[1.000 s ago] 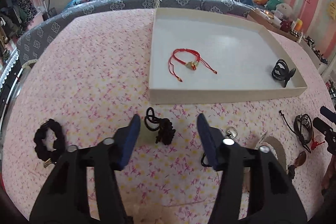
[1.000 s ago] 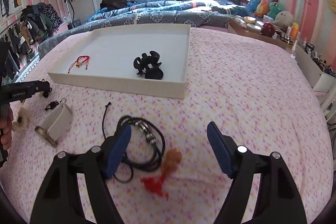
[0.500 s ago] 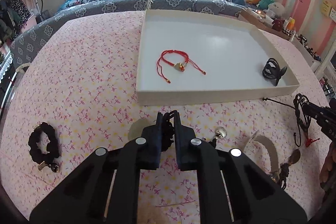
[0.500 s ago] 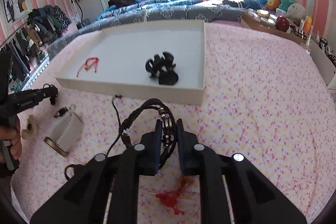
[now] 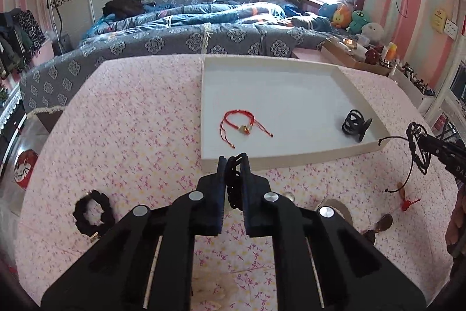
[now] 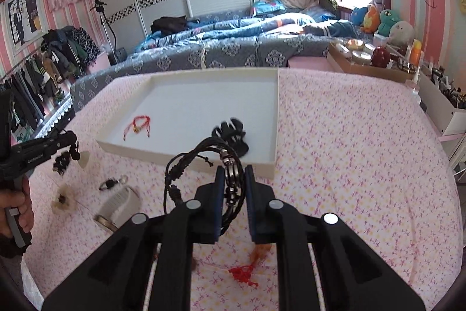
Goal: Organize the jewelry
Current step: 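Lower both held items into the white tray and open both tools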
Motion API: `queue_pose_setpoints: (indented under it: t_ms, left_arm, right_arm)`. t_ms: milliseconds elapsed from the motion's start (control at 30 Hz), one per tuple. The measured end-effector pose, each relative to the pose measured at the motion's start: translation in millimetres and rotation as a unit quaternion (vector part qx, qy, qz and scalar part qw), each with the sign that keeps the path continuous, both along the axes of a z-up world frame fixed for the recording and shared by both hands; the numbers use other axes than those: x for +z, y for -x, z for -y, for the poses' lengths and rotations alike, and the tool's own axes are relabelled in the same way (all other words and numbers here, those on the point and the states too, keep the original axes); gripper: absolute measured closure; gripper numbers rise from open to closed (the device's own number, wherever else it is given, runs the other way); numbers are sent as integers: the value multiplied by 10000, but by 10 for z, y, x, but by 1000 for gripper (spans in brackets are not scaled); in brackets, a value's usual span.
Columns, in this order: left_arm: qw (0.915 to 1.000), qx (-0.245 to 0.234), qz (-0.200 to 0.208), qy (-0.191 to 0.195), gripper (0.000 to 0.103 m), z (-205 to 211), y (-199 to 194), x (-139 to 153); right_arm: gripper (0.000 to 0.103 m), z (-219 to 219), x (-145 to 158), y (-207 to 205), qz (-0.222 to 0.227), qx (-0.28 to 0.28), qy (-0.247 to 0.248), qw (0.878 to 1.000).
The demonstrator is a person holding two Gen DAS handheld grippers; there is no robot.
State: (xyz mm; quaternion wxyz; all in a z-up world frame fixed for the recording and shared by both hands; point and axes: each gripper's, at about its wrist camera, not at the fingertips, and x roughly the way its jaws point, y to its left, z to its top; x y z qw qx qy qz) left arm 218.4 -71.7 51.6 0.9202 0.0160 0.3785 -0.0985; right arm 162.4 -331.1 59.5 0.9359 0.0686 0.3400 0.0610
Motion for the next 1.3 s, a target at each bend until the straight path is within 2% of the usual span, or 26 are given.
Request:
queue_pose_setpoints:
  t_ms: [467,633,733,900,1133,1300]
  left_arm:
    - [9998,-5,208,-17,96,-18,-267,418]
    - [9998,-114,97,107,96,47,-484,444]
    - [9997,-147,-13,190,96,118,-654,370]
    - [9996,-56,-262,68,96,244,-969,102]
    - [9981,-4,-617,42,95,368,-1315,-344]
    - [9970,23,-764,-95,96,433,-1442,-550]
  right_arm:
    - [89,-39,591,-349,393,14,13,9992]
    - [89,-61,692,-611,359,53,-102,9993]
    - [89,-66,613,-783,230,25,-221,9995]
    - [89,-56,372,-1150,-82,-120,-198,9997]
    - [89,28,-122,-1630,-729,-294,-279,9965]
    - [89,31,-385,-1796,-1079,-439,-38,9932]
